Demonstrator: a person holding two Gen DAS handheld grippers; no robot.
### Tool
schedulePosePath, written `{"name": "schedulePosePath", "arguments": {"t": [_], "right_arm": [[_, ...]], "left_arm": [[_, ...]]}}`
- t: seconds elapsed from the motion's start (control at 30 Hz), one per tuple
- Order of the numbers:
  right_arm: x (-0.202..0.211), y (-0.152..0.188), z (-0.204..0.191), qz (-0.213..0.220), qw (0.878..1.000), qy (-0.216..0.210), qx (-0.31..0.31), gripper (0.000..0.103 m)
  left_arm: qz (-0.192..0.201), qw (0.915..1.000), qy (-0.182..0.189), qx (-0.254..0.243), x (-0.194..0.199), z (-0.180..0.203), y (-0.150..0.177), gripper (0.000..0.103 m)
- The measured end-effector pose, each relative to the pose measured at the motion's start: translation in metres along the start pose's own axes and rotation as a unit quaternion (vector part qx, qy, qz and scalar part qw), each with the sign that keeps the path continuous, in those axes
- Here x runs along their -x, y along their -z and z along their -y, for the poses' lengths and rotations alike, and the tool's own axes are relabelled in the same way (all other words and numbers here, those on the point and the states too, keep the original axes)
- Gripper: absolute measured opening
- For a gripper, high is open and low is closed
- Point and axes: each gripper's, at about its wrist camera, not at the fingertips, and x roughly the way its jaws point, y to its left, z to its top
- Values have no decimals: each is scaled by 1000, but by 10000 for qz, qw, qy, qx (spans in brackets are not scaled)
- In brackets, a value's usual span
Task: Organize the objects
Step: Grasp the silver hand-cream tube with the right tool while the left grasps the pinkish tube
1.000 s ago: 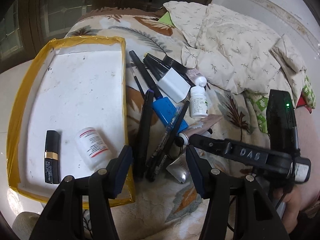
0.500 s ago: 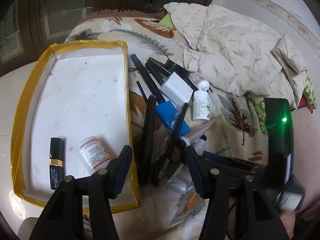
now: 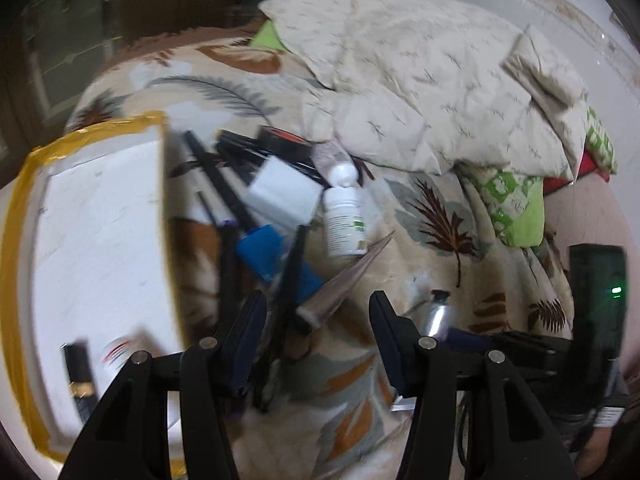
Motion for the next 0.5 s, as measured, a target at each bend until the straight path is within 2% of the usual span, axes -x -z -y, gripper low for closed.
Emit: {"name": "schedulePosePath", "arguments": {"t": [0.17, 0.33, 0.43, 0.5], "right_arm": [[7, -1, 20, 73, 9999, 114, -86, 29], [-3, -1, 28, 67, 9996, -167, -236, 29], [-4, -1, 26, 67, 9996, -172, -207, 29], [-6, -1, 26, 63, 9995, -213, -245, 29]], "left_arm": [[-356, 9992, 28, -168, -36, 14, -11, 51], [-567, 9972, 12, -495, -61, 31, -13, 29], [-587, 9960, -79, -675, -65, 39, -13, 23], [-623, 9945, -182, -819, -66, 42, -10, 23]]}}
